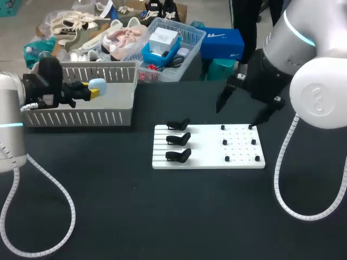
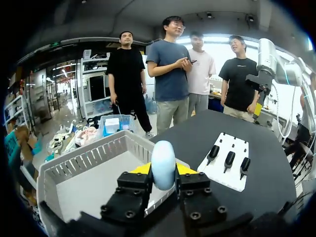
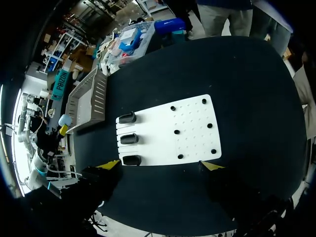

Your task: Pick up each earbud case from the left stands, insert the matching earbuds, close the lid, and place the case in the box.

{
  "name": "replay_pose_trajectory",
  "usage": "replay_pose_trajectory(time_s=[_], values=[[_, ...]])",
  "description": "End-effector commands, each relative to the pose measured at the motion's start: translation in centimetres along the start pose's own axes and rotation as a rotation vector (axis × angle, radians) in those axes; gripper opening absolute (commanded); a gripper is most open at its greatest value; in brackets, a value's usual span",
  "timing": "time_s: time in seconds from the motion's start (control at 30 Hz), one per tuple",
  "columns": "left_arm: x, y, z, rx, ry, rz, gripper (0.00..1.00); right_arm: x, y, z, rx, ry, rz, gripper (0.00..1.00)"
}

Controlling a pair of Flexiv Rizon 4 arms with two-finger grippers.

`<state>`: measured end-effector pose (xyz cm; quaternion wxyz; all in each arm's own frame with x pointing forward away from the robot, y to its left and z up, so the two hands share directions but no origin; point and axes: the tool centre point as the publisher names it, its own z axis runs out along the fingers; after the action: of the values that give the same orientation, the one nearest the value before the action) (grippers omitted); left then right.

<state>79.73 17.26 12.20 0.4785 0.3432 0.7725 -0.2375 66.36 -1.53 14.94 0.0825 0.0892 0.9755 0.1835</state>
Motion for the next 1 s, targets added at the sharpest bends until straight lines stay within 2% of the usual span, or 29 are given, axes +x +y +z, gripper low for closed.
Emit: replay_pose_trajectory(time_s=[0.03, 0.17, 0.43, 0.47, 0.5, 0.53, 0.57, 0.6, 0.77, 0.9, 1.0], values=[[-0.3, 0.1, 1.5, -0.027, 0.02, -0.008, 0.0, 0.3, -0.1, -0.1, 0.0, -0.01, 0.002, 1.0], [0.0, 1.2, 2.4, -0.039, 0.036, -0.014, 0.0, 0.3, -0.1, -0.1, 0.0, -0.01, 0.002, 1.0], [0.3, 4.8, 5.3, -0.07, 0.127, -0.045, 0.0, 0.3, -0.1, -0.1, 0.0, -0.01, 0.002, 1.0], [0.4, 5.1, 5.8, -0.067, 0.149, -0.041, 0.12, 0.3, -0.1, -0.1, 0.0, -0.01, 0.002, 1.0], [0.5, 5.3, 6.0, -0.066, 0.166, -0.041, 0.31, 0.3, -0.1, -0.1, 0.0, -0.01, 0.002, 1.0], [0.8, 5.6, 6.5, -0.069, 0.197, -0.042, 0.62, 0.3, -0.1, -0.1, 0.0, -0.01, 0.002, 1.0], [1.0, 5.8, 6.6, -0.075, 0.209, -0.046, 0.97, 0.3, -0.1, -0.1, 0.0, -0.01, 0.002, 1.0], [1.2, 6.0, 6.8, -0.073, 0.211, -0.055, 1.0, 0.3, -0.1, -0.1, 0.0, -0.01, 0.002, 1.0], [1.0, 5.8, 7.2, -0.075, 0.206, -0.046, 1.0, 0.3, -0.1, -0.1, 0.0, -0.01, 0.002, 1.0], [-0.1, 4.6, 7.0, -0.044, 0.147, -0.013, 1.0, 0.3, -0.1, -0.1, 0.0, -0.01, 0.002, 1.0], [-0.9, 2.7, 6.3, 0.0, 0.11, 0.02, 1.0, 0.3, -0.1, -0.1, 0.0, -0.01, 0.002, 1.0]])
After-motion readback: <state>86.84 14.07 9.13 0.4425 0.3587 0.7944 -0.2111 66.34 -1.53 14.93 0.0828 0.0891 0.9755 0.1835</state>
